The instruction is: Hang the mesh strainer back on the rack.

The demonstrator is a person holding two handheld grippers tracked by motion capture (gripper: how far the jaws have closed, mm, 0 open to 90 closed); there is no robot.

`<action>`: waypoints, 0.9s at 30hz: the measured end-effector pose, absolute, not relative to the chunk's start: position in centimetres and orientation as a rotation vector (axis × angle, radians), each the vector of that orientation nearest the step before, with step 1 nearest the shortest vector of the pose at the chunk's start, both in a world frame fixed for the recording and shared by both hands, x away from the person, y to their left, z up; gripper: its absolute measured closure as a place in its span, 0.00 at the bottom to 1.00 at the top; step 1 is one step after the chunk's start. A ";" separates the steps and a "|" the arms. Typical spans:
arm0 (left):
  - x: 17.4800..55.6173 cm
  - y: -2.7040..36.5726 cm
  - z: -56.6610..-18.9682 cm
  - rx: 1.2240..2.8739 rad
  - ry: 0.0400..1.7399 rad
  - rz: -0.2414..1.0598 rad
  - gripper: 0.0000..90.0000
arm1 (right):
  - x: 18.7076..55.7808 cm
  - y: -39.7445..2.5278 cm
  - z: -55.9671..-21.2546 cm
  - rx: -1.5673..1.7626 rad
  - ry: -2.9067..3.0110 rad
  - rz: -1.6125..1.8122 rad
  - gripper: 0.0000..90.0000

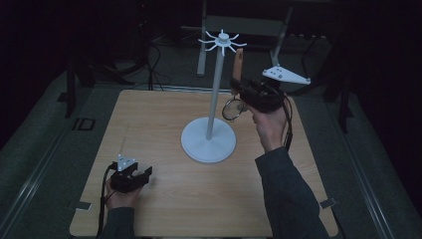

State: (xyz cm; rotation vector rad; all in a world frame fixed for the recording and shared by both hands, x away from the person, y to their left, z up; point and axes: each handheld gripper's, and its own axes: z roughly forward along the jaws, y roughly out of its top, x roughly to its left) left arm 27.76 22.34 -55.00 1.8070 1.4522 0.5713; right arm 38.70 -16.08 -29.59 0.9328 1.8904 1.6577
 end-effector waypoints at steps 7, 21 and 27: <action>27.7 22.4 -55.0 1.807 1.451 0.571 0.45 | 38.7 -16.0 -29.6 0.940 1.866 1.646 0.59; 27.8 22.4 -55.0 1.807 1.452 0.572 0.45 | 38.4 -15.8 -29.1 0.934 1.808 1.654 0.71; 27.7 22.4 -55.0 1.810 1.451 0.572 0.45 | 38.5 -15.2 -28.9 0.928 1.818 1.648 0.74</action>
